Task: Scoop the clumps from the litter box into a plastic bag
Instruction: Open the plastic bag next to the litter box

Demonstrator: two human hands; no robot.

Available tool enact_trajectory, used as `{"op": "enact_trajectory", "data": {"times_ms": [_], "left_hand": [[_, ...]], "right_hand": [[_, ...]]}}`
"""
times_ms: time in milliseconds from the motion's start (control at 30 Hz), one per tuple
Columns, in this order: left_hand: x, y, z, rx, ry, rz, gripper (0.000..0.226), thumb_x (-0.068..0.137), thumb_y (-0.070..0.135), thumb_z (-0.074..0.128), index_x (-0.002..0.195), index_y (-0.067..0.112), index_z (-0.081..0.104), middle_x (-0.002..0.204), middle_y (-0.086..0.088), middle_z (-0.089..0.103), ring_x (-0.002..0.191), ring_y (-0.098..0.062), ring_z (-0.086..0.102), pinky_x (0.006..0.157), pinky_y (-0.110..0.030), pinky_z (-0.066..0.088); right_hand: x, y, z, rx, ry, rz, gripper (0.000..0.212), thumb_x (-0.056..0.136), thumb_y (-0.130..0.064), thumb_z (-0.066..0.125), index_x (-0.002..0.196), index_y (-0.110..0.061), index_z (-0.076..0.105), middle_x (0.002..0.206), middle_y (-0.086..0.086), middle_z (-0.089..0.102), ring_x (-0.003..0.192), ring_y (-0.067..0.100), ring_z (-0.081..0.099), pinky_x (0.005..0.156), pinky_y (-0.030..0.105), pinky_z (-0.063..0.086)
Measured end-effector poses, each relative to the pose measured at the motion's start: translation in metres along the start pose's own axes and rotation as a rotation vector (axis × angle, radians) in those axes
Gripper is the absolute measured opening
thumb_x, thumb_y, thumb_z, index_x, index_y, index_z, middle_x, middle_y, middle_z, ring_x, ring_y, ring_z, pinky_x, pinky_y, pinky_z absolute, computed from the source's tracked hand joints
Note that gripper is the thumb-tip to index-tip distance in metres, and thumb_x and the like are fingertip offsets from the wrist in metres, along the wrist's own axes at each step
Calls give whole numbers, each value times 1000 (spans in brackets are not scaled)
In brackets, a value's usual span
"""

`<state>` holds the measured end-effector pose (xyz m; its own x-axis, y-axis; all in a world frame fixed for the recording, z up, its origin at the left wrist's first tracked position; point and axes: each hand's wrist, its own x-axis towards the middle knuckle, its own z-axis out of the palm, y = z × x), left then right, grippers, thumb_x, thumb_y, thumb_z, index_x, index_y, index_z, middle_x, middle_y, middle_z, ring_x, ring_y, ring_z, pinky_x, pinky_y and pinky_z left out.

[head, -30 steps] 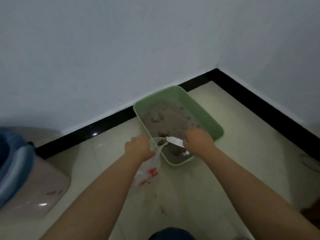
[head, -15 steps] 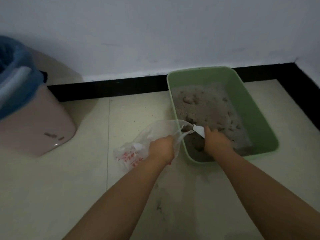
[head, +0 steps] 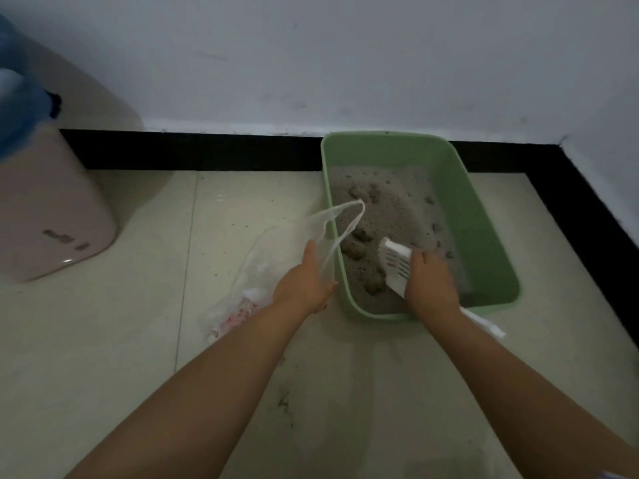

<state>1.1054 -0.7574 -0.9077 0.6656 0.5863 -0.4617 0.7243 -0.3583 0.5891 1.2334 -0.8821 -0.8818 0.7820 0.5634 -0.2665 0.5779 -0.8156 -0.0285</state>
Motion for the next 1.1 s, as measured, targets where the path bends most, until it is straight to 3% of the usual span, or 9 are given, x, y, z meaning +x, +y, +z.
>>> {"op": "enact_trajectory", "data": {"times_ms": [100, 233, 400, 600, 767, 867, 1000, 1067, 1100], "left_hand": [[4, -5, 2, 111, -29, -22, 46, 93, 23, 50, 137, 15, 39, 131, -13, 55, 119, -28, 53, 94, -31, 43], [14, -13, 0, 125, 33, -11, 23, 92, 13, 47, 105, 8, 65, 117, -12, 63, 110, -28, 55, 92, -30, 42], [8, -13, -35, 23, 228, 24, 23, 94, 13, 45, 101, 3, 64, 107, -18, 66, 101, -31, 60, 85, -31, 45], [-12, -19, -83, -78, 415, 106, 21, 92, 11, 50, 89, -1, 67, 86, -13, 60, 78, -21, 52, 62, -25, 36], [-29, -12, -126, -669, 312, -3, 23, 89, 3, 50, 70, 12, 56, 69, -1, 53, 60, -13, 48, 62, -22, 45], [-38, -11, -153, -824, 279, 19, 24, 85, -3, 52, 67, 12, 56, 66, -1, 55, 59, -13, 51, 57, -21, 44], [-43, -19, -179, -1037, 290, 59, 26, 83, -8, 47, 63, 8, 53, 57, -3, 56, 48, -11, 55, 46, -18, 48], [-44, -26, -187, -1144, 320, 38, 26, 84, -9, 46, 64, 6, 52, 52, -2, 56, 48, -11, 54, 42, -15, 46], [-43, -30, -189, -1195, 343, -2, 26, 85, -9, 44, 65, 6, 51, 54, -3, 55, 50, -12, 53, 43, -17, 45]], "right_hand": [[-6, -9, 11, -74, -66, -115, 61, 93, -2, 39, 147, -16, 15, 145, 13, 29, 128, 30, 32, 102, 36, 35], [-4, -2, 9, -134, -24, -183, 58, 94, 0, 36, 147, -17, 18, 151, 4, 25, 131, 29, 29, 104, 35, 33], [-3, 9, 1, -262, -72, -173, 62, 93, 0, 38, 148, -12, 10, 152, 7, 26, 132, 29, 29, 100, 37, 38], [0, -16, -8, -297, -238, -60, 40, 95, -17, 38, 135, -15, 37, 128, 14, 53, 116, 30, 50, 96, 44, 45], [-1, -55, -39, -52, -47, -279, 33, 96, -18, 39, 125, -6, 49, 117, 16, 60, 99, 29, 56, 81, 31, 44], [2, -94, -64, 221, 168, -470, 33, 90, -18, 44, 113, 0, 60, 106, 20, 65, 98, 34, 60, 75, 31, 44], [0, -149, -83, 215, 362, -679, 42, 81, -23, 43, 102, 5, 66, 103, 23, 67, 96, 36, 66, 81, 37, 54], [-4, -171, -92, 282, 294, -655, 39, 92, -25, 45, 118, 1, 57, 115, 17, 60, 109, 29, 57, 87, 28, 45], [-2, -178, -91, 365, 248, -598, 38, 93, -28, 48, 118, -1, 55, 107, 11, 60, 103, 24, 54, 77, 25, 42]]}}
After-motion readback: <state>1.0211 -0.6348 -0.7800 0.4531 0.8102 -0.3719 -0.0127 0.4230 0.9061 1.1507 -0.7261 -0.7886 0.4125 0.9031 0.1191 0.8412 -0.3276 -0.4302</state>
